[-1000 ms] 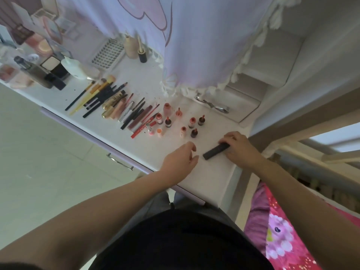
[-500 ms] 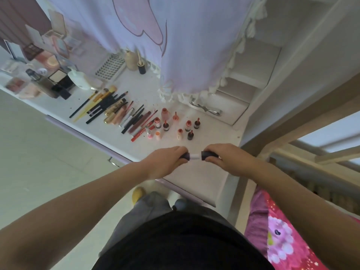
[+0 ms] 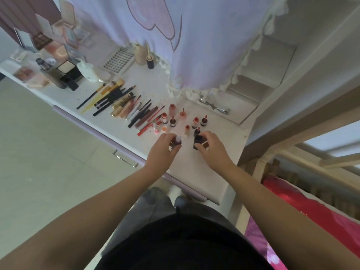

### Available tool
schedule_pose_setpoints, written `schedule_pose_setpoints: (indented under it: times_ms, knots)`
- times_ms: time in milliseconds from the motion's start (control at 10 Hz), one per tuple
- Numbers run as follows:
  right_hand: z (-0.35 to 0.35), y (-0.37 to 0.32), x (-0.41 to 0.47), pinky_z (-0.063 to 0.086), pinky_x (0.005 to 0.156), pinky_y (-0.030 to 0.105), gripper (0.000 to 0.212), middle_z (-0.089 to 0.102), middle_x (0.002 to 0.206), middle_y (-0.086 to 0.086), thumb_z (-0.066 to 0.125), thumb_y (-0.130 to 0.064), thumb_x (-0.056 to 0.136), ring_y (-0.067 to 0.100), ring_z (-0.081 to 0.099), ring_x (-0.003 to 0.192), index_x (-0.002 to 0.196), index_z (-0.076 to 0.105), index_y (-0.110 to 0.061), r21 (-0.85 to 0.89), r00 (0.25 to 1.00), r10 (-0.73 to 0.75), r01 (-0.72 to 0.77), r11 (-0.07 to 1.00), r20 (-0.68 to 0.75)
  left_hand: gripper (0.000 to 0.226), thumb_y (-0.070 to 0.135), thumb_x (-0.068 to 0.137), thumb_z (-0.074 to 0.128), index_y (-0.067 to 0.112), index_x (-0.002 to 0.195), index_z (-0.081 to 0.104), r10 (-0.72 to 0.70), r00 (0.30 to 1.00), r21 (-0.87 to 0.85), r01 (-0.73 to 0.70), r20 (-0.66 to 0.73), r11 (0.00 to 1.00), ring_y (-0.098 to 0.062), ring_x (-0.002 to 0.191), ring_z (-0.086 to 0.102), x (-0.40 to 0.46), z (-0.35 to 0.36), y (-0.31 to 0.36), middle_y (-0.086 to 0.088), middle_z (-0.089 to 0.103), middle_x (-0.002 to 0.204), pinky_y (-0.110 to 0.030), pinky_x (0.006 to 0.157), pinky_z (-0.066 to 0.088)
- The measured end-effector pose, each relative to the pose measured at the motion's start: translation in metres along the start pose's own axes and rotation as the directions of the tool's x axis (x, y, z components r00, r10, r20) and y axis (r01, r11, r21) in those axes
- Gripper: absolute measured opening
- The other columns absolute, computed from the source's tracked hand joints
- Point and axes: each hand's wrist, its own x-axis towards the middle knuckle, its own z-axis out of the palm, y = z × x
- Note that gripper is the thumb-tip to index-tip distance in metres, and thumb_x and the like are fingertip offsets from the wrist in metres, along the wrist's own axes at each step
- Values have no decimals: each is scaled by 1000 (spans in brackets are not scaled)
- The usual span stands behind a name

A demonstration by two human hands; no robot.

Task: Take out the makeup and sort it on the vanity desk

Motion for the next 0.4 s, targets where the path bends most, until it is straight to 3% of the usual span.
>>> schedule_pose_setpoints:
  times_ms: [100,200,400]
  knots:
    - [19,1,3,41,81,21,23,50,116,4,51,-21,95,11,52,89,117,50,-17,-13,1000,2,-2,1000,-9,12,18,92,56,11,101,55,-42,999,-35,41,-28,999,-12,85,52,6,5,-7,-2,56,100,-23,78,45]
    - [28,7,4,40,81,22,20,49,115,5,50,-19,94,12,50,89,114,50,-17,-57,1000,-10,11,998,11,15,17,93,54,11,106,53,-87,996,-29,87,-19,996,-10,84,50,7,15,-14,-3,55,104,-21,77,42]
    - [19,9,0,40,75,12,28,46,112,1,54,-24,93,7,50,85,118,48,-14,-36,998,49,-48,998,46,29,25,91,57,13,116,48,-104,994,-68,102,-35,992,-8,91,51,1,16,-17,3,50,108,-19,80,44]
